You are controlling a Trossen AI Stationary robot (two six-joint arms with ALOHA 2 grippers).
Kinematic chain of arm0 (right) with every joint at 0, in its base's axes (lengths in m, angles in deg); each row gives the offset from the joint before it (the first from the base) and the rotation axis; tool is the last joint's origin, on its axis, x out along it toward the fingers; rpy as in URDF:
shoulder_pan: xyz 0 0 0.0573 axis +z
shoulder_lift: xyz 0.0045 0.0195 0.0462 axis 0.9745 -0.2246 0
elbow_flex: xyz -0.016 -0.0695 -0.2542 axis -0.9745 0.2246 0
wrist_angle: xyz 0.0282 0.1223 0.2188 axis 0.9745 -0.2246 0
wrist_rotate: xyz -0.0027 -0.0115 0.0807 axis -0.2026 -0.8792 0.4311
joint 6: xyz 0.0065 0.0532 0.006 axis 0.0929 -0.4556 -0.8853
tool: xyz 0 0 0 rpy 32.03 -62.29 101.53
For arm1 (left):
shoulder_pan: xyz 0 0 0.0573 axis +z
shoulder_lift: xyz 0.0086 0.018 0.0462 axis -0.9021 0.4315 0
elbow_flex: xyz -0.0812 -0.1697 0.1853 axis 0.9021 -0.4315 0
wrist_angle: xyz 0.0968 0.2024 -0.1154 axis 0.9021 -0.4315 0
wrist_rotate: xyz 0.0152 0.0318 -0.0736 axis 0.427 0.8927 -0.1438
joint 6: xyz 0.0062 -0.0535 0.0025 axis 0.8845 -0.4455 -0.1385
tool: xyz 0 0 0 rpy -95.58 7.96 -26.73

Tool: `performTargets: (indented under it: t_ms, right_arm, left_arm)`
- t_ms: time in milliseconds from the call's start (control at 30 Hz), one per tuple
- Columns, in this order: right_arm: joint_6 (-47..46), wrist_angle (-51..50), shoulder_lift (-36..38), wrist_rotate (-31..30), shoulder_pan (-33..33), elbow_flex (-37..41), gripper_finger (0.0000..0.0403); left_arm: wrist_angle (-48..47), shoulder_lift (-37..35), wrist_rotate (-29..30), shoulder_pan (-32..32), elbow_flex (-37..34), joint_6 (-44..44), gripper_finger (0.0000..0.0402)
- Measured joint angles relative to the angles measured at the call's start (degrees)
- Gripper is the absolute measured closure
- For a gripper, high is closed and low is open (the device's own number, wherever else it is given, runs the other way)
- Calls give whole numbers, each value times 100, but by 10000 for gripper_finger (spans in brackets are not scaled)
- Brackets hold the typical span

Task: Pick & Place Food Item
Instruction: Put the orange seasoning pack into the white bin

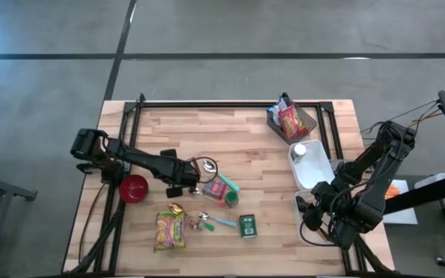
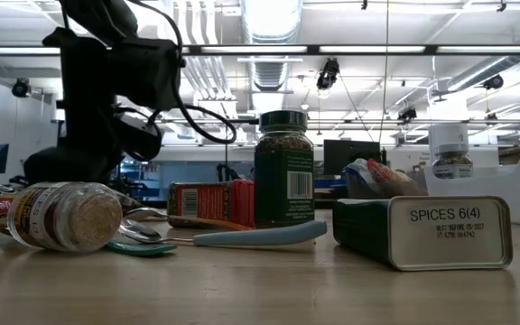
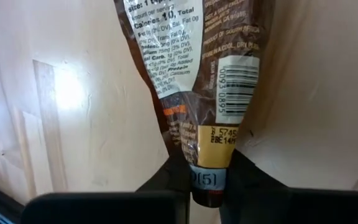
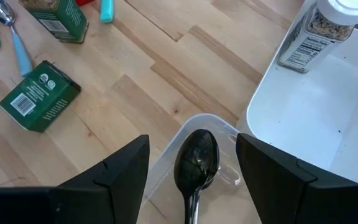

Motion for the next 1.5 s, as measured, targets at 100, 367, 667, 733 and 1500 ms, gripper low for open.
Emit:
performTargets:
  t_ms: [100,367,667,733,1500]
  right_arm:
    - [0,-1,0,-26,0,1,166]
    - [-1,46,0,-114,-2,2,166]
    - [1469,107,189,-1443,-132,-465,166]
    - [2156,111,294,-1744,-275,-700,166]
    - [11104,3665,330,1833,-4207,-2835,166]
  left_arm:
    - [-2,-26,-128,0,2,-41,369]
    - [37,-625,-970,-1,-7,-617,369]
    - [461,-2317,-1549,139,-7,-1248,369]
    - [939,-2703,-2018,232,-7,-1347,369]
    - [5711,-3240,-4090,404,-4,-1633,369]
